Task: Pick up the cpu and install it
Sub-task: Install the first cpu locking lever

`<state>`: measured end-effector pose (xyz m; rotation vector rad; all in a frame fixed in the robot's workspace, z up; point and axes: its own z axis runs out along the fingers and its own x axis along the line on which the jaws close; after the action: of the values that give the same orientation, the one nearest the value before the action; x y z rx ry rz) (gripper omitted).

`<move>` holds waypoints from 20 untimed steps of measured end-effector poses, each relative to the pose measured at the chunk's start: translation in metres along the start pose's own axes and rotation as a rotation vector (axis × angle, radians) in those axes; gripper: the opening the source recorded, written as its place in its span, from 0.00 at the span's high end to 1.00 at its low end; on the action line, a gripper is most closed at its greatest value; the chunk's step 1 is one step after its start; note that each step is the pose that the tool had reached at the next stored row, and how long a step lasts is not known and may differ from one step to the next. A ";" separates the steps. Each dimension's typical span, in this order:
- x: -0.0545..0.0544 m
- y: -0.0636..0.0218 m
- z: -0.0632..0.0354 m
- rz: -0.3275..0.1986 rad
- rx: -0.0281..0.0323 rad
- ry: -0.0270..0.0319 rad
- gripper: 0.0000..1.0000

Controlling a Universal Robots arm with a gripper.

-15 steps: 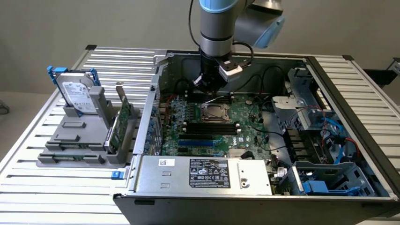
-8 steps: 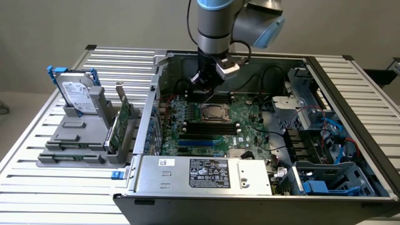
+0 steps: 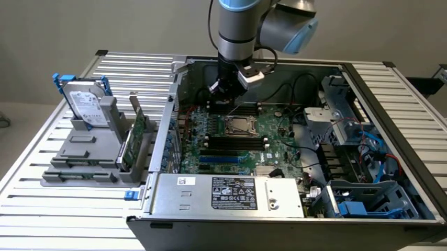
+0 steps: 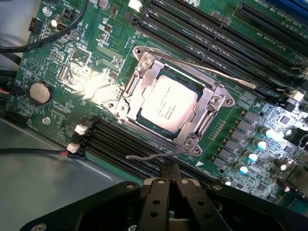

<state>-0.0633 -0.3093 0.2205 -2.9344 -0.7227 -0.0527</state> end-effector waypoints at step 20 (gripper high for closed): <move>0.000 0.0004 0.0034 -0.002 -0.0289 0.0049 0.89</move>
<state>-0.0633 -0.3094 0.2170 -2.9598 -0.7307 -0.0711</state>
